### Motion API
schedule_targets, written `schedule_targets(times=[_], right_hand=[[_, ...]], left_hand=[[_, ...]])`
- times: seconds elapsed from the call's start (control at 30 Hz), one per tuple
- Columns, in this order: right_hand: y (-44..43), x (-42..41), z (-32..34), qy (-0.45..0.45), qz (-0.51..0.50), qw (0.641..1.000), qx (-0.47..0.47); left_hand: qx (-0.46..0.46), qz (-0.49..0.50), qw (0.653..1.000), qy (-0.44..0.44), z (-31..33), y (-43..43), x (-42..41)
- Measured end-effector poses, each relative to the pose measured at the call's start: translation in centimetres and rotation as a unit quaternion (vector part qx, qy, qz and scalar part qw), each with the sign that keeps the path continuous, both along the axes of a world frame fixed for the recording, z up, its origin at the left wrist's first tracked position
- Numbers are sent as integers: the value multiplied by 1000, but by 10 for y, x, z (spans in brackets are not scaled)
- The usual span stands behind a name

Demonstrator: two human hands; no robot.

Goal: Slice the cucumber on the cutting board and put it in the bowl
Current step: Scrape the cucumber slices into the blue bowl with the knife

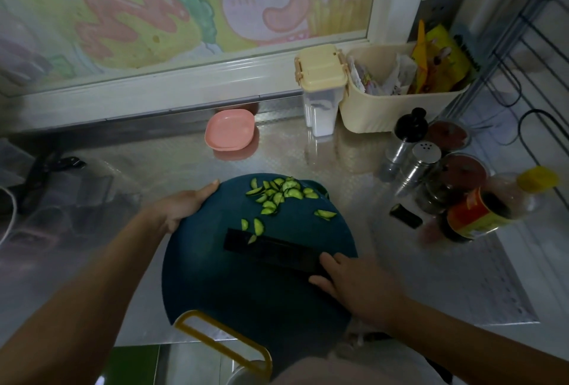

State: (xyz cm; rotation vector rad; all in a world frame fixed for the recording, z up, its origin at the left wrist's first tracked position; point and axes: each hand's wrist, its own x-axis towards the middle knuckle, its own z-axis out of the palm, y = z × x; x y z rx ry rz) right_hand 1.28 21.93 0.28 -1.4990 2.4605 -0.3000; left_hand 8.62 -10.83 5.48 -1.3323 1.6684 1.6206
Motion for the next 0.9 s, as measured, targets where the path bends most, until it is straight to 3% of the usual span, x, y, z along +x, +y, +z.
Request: schedule_targets(times=[0.17, 0.3, 0.9], right_hand=[[12, 2, -21, 21, -67, 996, -53], [26, -7, -16, -46, -103, 994, -15], [38, -72, -38, -42, -66, 995, 58]], left_hand=[[-17, 10, 1000, 11, -5, -1, 10], [-49, 23, 998, 12, -6, -5, 18], [-60, 81, 995, 15, -9, -12, 52]])
